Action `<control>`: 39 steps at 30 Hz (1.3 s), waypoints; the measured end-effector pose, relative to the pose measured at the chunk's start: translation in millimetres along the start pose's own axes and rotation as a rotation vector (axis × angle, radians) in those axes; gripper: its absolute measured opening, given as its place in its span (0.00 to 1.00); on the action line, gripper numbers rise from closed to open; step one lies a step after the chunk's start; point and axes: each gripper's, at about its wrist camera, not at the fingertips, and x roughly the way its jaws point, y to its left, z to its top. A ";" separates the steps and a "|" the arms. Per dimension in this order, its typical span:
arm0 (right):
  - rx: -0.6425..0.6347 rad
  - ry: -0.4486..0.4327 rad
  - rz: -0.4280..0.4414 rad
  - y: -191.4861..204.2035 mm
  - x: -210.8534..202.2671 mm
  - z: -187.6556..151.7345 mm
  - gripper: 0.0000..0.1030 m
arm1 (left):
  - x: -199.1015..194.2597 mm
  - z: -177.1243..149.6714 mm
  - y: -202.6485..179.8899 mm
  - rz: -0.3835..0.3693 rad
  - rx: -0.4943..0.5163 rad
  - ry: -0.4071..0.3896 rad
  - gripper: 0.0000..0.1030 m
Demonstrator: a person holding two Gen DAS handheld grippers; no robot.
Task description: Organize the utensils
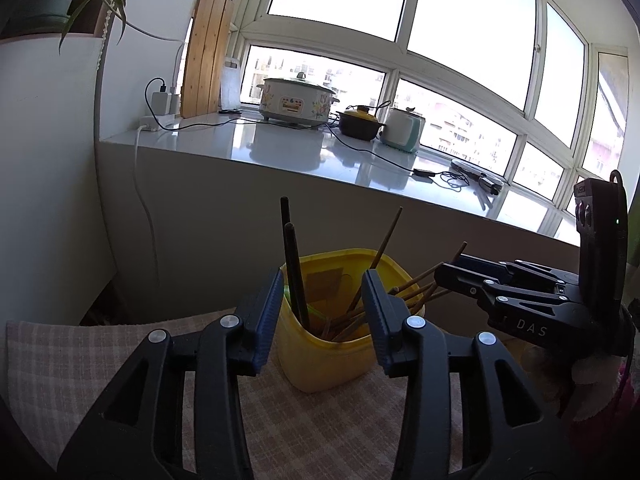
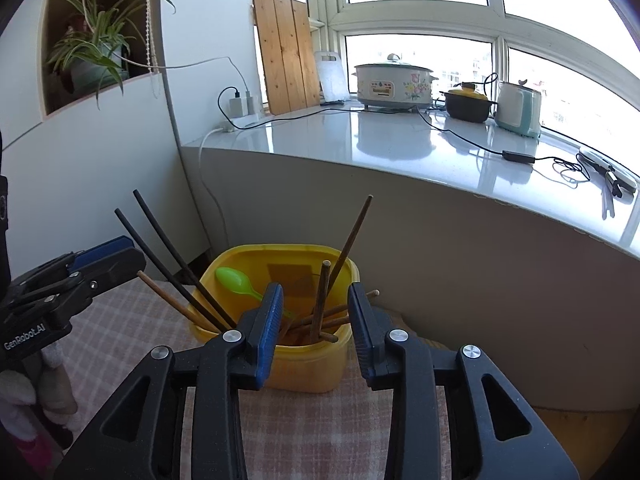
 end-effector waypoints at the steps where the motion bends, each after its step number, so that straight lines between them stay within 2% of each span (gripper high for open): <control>1: -0.005 -0.005 -0.006 1.3 -2.1 -0.9 0.32 | -2.8 -0.5 -0.9 0.002 0.004 -0.004 0.43; 2: -0.009 -0.012 -0.011 2.8 -4.2 -1.7 0.32 | -5.7 -1.6 -1.8 0.006 0.009 -0.008 0.46; 4: -0.009 -0.024 -0.016 4.4 -8.3 -2.7 0.34 | -11.6 -3.6 -3.2 0.012 0.017 -0.016 0.59; 6: 0.001 -0.036 -0.013 4.5 -12.7 -3.9 0.44 | -17.9 -5.9 -4.7 0.017 0.026 -0.026 0.63; 8: 0.004 -0.048 -0.016 5.0 -16.8 -4.5 0.44 | -24.4 -8.7 -6.4 0.026 0.035 -0.035 0.66; 10: 0.004 -0.060 -0.022 6.1 -20.7 -5.1 0.45 | -30.8 -12.0 -7.6 0.029 0.036 -0.042 0.76; 12: 0.003 -0.073 -0.028 7.3 -25.3 -5.9 0.55 | -37.2 -15.5 -8.1 0.032 0.032 -0.050 0.81; 14: 0.001 -0.093 -0.038 8.8 -31.0 -7.7 0.62 | -43.2 -18.6 -8.7 0.043 0.034 -0.057 0.82; 19: -0.007 -0.130 -0.080 12.2 -42.4 -14.4 0.65 | -55.9 -28.1 -12.8 0.073 0.053 -0.067 0.98; 21: -0.002 -0.140 -0.082 12.3 -46.6 -17.8 0.73 | -61.8 -33.4 -14.5 0.090 0.054 -0.078 0.99; 23: 0.002 -0.149 -0.089 12.6 -50.5 -21.0 0.76 | -66.0 -37.7 -14.6 0.106 0.047 -0.074 1.00; 29: 0.018 -0.157 -0.120 10.9 -58.0 -28.9 0.80 | -76.6 -51.4 -8.4 0.194 0.003 -0.056 1.00; 33: 0.036 -0.151 -0.142 7.7 -59.6 -34.5 0.82 | -81.2 -55.9 -7.3 0.257 0.035 -0.054 1.00; 39: 0.012 -0.161 -0.186 9.1 -61.7 -37.4 0.82 | -86.8 -58.2 -5.5 0.282 0.032 -0.081 1.00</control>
